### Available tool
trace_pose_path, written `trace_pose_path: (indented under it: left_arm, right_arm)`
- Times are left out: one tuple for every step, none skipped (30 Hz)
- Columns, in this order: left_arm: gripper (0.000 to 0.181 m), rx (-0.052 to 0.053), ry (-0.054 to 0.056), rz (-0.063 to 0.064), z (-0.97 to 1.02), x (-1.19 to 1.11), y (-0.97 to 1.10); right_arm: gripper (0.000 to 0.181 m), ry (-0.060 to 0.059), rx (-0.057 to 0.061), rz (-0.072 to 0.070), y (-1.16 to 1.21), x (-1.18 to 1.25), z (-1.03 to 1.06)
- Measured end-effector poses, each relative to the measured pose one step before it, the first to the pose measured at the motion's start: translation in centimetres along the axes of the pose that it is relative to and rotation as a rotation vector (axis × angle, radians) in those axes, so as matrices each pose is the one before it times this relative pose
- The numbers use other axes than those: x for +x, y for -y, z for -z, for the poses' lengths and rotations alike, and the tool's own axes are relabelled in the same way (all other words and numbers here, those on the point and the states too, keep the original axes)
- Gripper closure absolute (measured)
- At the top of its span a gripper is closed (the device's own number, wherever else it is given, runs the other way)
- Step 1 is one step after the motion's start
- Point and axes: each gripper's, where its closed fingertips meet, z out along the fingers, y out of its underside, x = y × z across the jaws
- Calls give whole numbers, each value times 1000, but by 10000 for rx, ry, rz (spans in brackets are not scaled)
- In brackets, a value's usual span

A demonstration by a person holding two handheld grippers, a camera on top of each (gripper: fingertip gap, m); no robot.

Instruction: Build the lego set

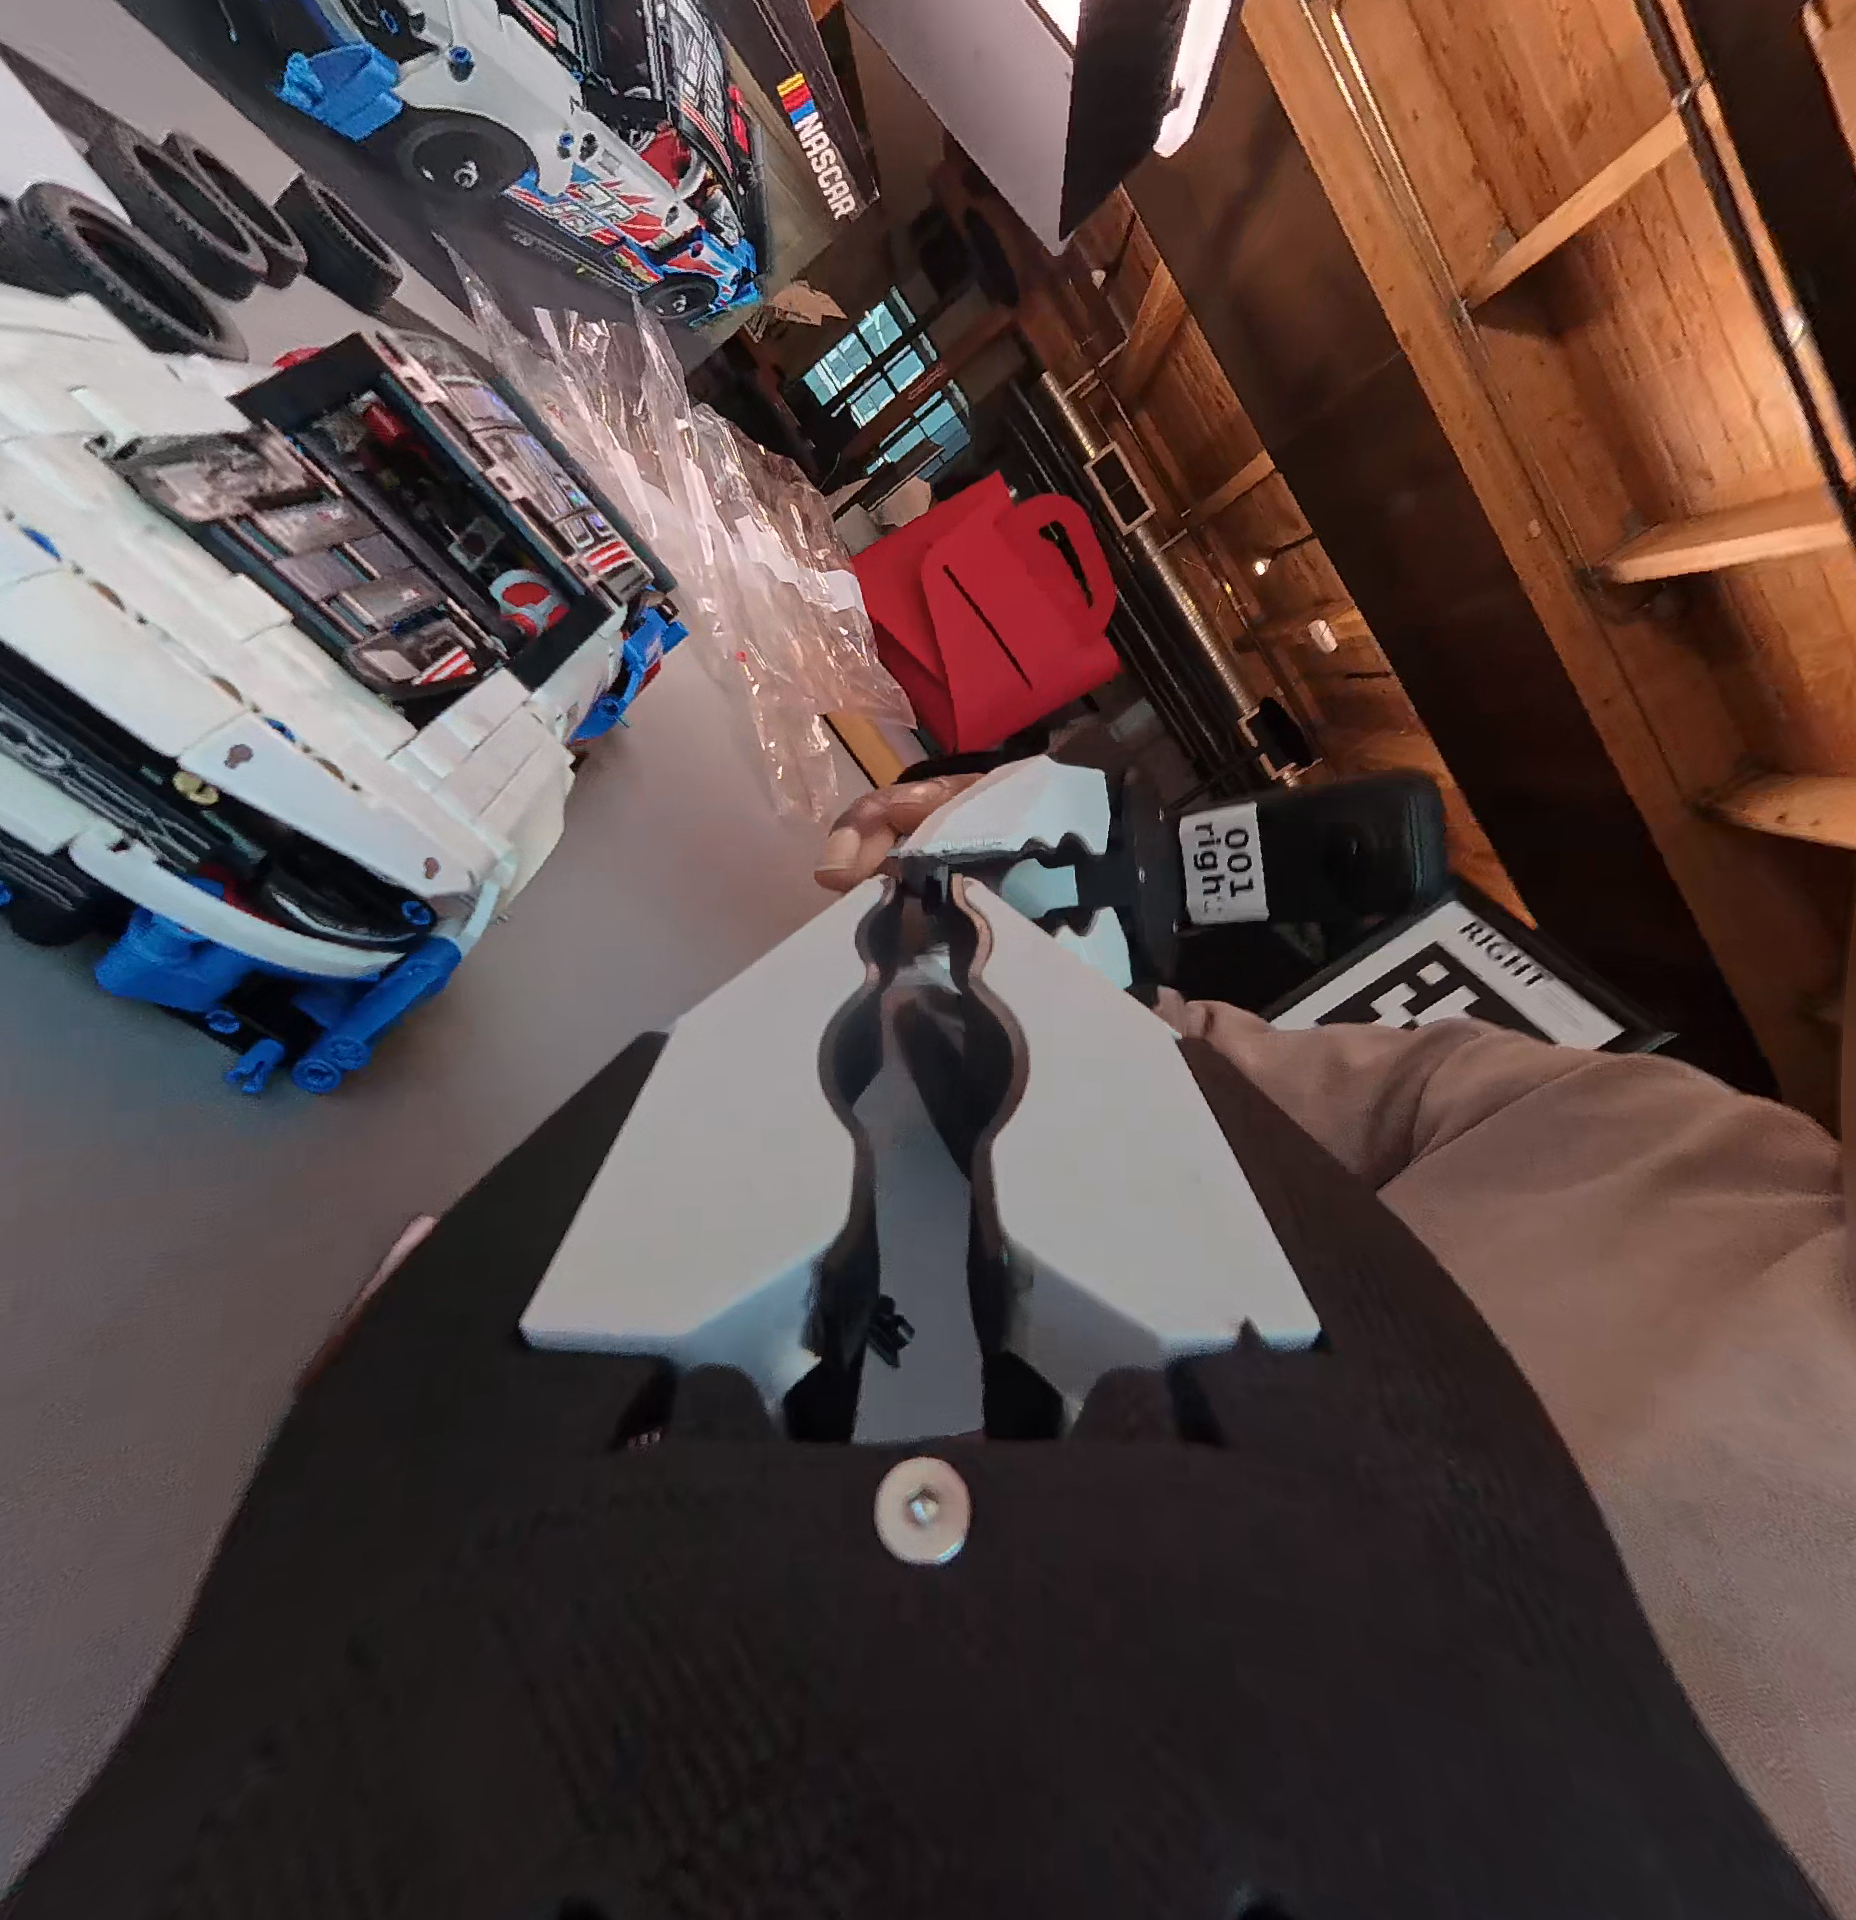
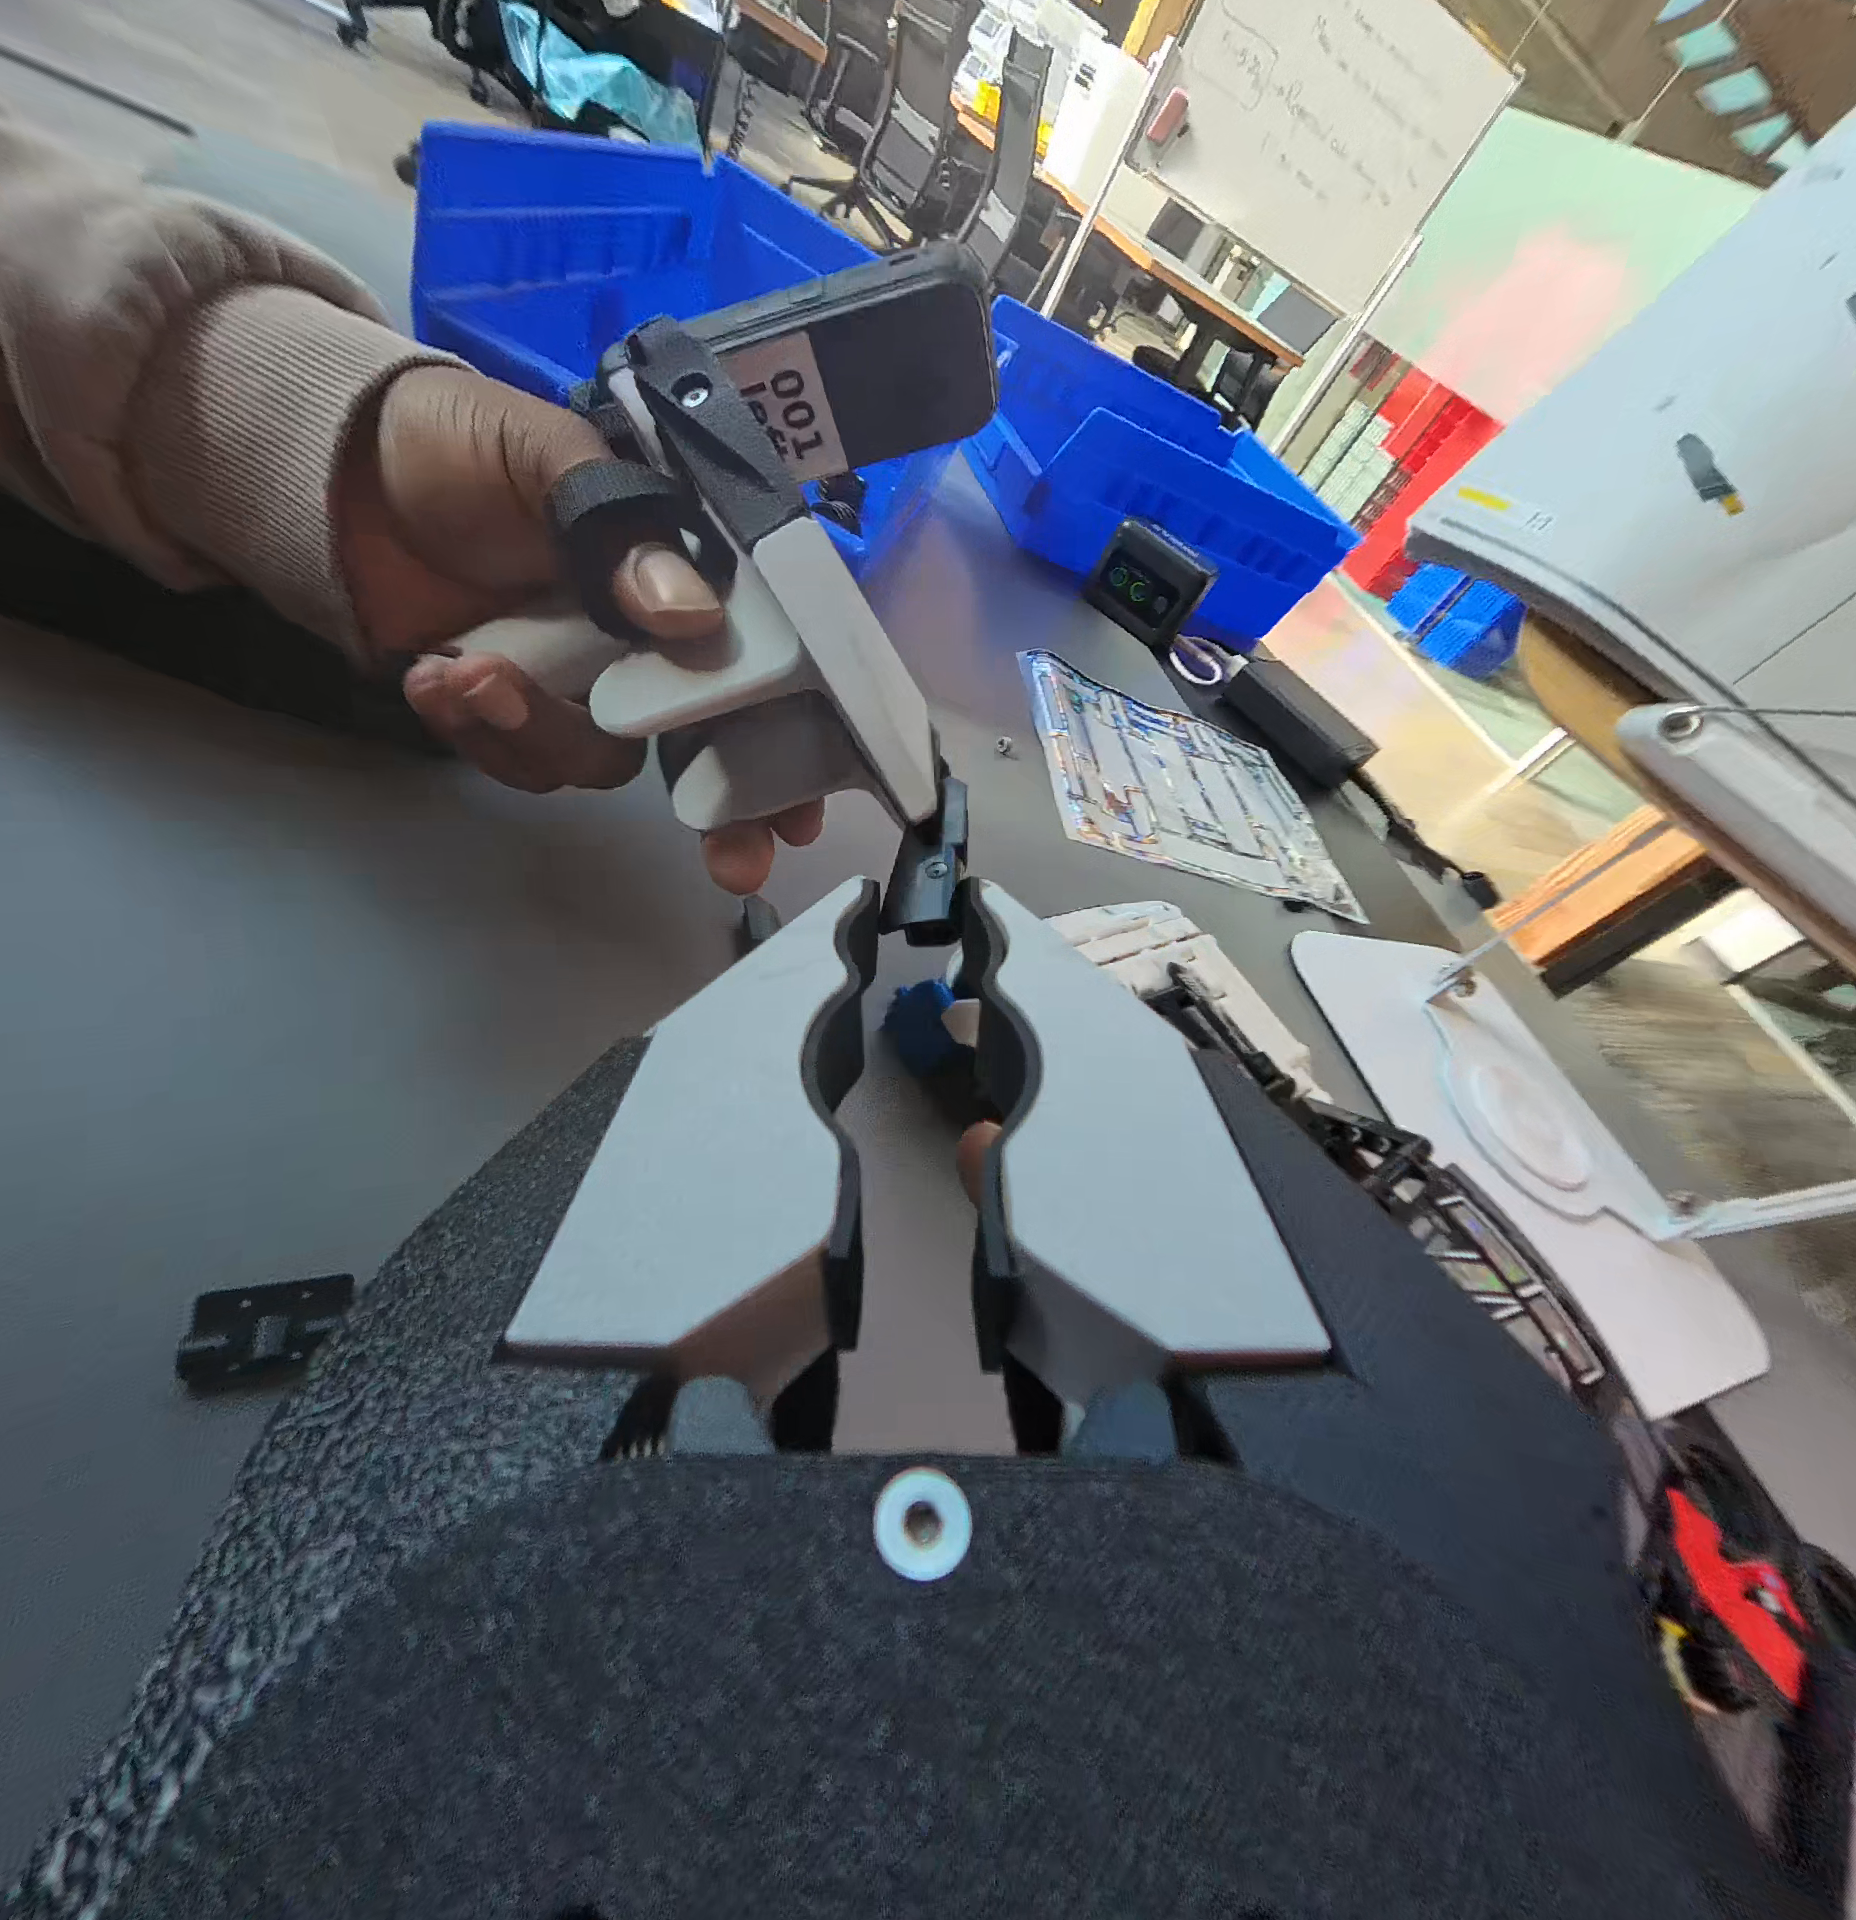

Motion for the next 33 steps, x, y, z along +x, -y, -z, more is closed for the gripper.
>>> trace_pose_path:
  left_arm:
    - [170, -192, 139, -771, 84, 156, -24]
    - [163, -193, 225, -885, 145, 108, 65]
    - [158, -132, 251, -999, 205, 126, 172]
    - [153, -97, 202, -1086, 238, 216, 209]
    - [148, -173, 179, -1100, 204, 216, 81]
    - [145, -271, 169, -1069, 153, 194, -91]
    - [144, -321, 204, -1018, 102, 122, -220]
    - [143, -369, 142, -965, 39, 189, -394]
    - [142, -408, 33, -838, -39, 323, -524]
    - [141, -414, -5, -676, -112, 342, -598]
    - [140, -368, -128, -511, -207, 499, -596]
    - [140, -318, -187, -352, -266, 560, -558]
    - [141, -273, -138, -230, -320, 449, -501]
    - [141, -207, -73, -165, -334, 322, -399]
    - [143, -147, -53, -127, -301, 263, -304]
    - [145, -119, -19, -89, -249, 164, -251]
    - [148, -94, -34, -81, -190, 156, -214]
    - [152, -54, -41, -92, -132, 170, -133]
    - [157, -9, 9, -86, -89, 84, -46]
    - [161, -12, 64, -67, -59, -7, -32]
    - [165, -26, 33, -73, -36, 20, -36]
    - [169, -8, -13, -65, -3, 82, -8]
    - [169, -11, 7, -36, -3, 15, 0]
    - [169, -31, 16, -26, 1, -10, -29]
    - [170, -22, -17, -9, -14, 22, -29]
    - [170, 12, -17, 12, 17, 20, 26]
    - [170, 28, -24, 30, 12, 18, 52]
    - [170, 20, -47, 39, 12, 46, 30]
    - [171, 19, -32, 42, 13, 26, 28]
    - [171, 32, -27, 37, 12, 22, 45]
    - [171, 61, -49, 72, 38, 40, 93]
    - [172, 84, -48, 141, 55, -4, 120]
    - [172, 94, -46, 195, 67, -57, 129]
  right_arm:
    - [168, 238, 83, -679, -18, 170, 157]
    - [168, 130, 104, -599, 10, 310, 200]
    - [168, 284, 48, -555, -55, 57, 187]
    - [168, 429, -102, -559, -233, -193, 123]
    - [168, 357, -112, -498, -246, -193, 81]
    - [169, 373, -41, -393, -172, -296, 42]
    - [168, 470, -54, -333, -198, -529, -12]
    - [168, 420, -52, -262, -180, -521, -57]
    - [168, 330, -21, -177, -142, -451, -94]
    - [168, 289, -63, -125, -190, -429, -108]
    - [168, 263, -123, -92, -260, -399, -116]
    - [168, 205, -134, -49, -274, -317, -116]
    - [168, 131, -113, -2, -248, -216, -102]
    - [168, 93, -94, 16, -209, -171, -91]
    - [168, 106, -89, -1, -202, -192, -89]
    - [168, 100, -96, -12, -202, -162, -99]
    - [168, 69, -78, -4, -171, -119, -102]
    - [168, 49, -64, -15, -145, -78, -90]
    - [168, 58, -51, -36, -117, -62, -81]
    - [168, 52, -38, -45, -107, -45, -64]
    - [168, 37, -23, -36, -96, -16, -48]
    - [168, 38, -33, -31, -100, -16, -37]
    - [168, 15, 2, -33, -38, 26, -11]
    - [168, 24, 30, -40, 8, 13, 11]
    - [168, 46, 14, -51, 3, -13, 13]
    - [168, 32, 21, -27, 25, -1, 22]
    - [168, 32, 35, 7, 38, -20, 39]
    - [168, 1, 39, 45, 47, -3, 61]
    - [168, -32, 73, 93, 107, 30, 72]
    - [168, -30, 91, 153, 112, -7, 89]
    - [168, -52, 21, 207, 25, 1, 72]
    - [165, -51, -3, 247, 6, -37, 72]
    - [163, -34, 23, 227, 47, -67, 61]
